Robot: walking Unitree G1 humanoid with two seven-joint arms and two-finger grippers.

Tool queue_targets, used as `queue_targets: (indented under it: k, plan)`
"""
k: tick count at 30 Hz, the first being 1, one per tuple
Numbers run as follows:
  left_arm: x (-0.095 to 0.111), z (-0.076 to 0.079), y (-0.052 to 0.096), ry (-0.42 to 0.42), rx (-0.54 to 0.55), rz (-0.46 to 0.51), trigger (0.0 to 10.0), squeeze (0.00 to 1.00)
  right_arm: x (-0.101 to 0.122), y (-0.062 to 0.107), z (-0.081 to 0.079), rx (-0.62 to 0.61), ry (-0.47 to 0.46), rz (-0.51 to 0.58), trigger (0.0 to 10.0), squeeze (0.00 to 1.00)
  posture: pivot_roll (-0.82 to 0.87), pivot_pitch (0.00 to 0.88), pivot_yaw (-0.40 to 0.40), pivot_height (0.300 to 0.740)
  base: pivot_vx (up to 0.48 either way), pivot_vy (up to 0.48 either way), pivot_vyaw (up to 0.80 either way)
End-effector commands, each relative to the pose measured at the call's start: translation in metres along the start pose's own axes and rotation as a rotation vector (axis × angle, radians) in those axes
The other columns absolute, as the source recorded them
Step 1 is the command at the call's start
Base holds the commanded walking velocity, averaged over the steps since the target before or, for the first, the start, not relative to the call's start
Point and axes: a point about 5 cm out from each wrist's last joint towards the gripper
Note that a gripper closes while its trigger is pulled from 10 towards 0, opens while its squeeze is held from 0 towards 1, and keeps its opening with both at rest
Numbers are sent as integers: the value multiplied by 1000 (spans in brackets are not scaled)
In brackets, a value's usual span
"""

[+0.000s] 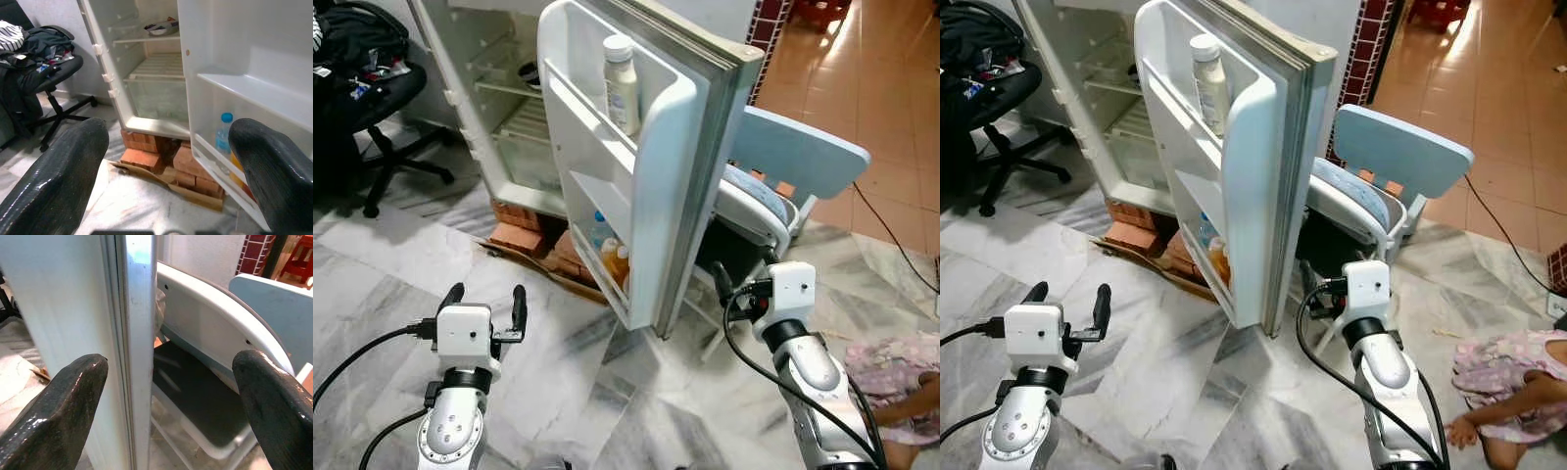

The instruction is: Restocking fridge

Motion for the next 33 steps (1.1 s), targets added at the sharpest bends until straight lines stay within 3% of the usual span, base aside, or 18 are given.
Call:
queue_targets:
  k: [1,11,17,26,30,33]
  plan:
    - [2,1,0,3,0,2,10000,0,7,0,0,6,3,17,10000,0,-23,99,12,740,322,0,0]
    - [2,2,0,4,-1,3,10000,0,13,-4,1,16,9,30,10000,0,-23,103,9,740,300,0,0]
    - [-4,1,6,8,18,-22,10000,0,13,-7,0,42,9,26,10000,0,-23,103,9,740,0,0,0]
    - [-13,3,14,7,3,-77,10000,0,36,-35,-18,226,-59,108,10000,0,-11,107,16,740,0,0,0]
    - [-28,-4,26,-10,14,-164,10000,0,57,-55,-23,248,-77,166,10000,0,-2,109,14,740,0,0,0]
    - [-25,-4,27,-10,14,-156,10000,0,69,-63,-26,256,-94,200,10000,0,3,111,12,740,0,0,0]
Point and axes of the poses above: a point about 5 cm out from each wrist's last joint towards the gripper, its own y axis pointing back from the gripper into the wrist, its own x axis along the axis of the wrist's last joint, z = x × y, and after that the axes turned 8 degrees about y, right-handed
